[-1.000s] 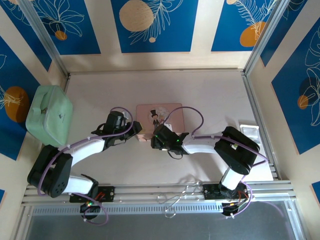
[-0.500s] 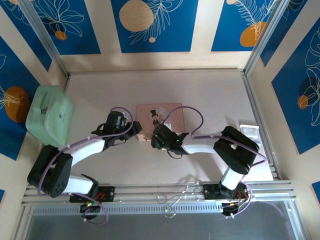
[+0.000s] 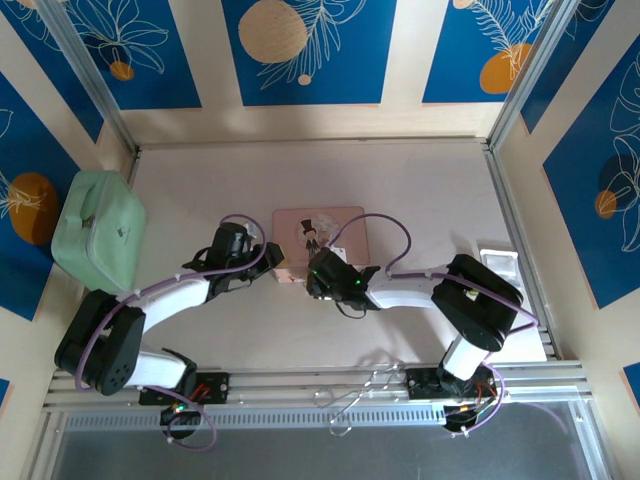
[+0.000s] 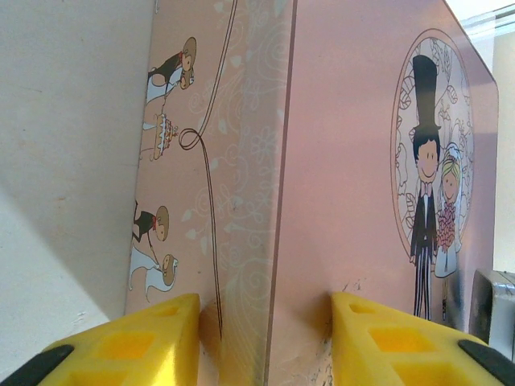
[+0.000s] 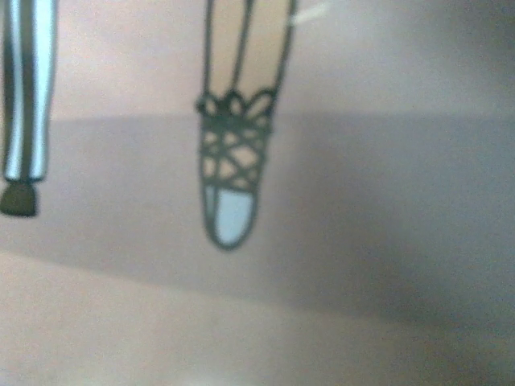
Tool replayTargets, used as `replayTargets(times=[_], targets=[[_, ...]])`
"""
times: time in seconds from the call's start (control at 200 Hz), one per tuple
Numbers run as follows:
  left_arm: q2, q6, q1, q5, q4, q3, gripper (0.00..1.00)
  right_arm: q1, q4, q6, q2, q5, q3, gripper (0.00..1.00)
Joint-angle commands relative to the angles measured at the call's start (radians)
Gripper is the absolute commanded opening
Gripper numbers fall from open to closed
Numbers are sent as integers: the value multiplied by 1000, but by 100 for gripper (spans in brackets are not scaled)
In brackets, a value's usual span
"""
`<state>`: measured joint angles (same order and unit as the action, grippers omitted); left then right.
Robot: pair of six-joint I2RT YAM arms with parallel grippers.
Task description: Unlock the padlock with the key
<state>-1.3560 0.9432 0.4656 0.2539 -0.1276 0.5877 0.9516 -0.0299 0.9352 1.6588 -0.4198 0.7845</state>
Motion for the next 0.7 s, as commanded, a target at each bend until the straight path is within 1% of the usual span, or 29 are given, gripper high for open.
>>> replayTargets(times=[0.0,0.2,0.365,0.52,0.695], targets=[[-20,6,-7,-30,109,-43,41,21,71,53,-35,5,-5,26],[-12,26,-7,-35,98,-51,41,27,95,103,-40,47,-7,24],[-4,35,-6,-36,98,-61,40,30,106,125,-64,58,-14,23],[16,43,-7,-46,104,-76,40,27,89,103,-79,88,-25,23],[33,55,-7,-53,109,-93,40,8,108,68,-92,106,-20,22]])
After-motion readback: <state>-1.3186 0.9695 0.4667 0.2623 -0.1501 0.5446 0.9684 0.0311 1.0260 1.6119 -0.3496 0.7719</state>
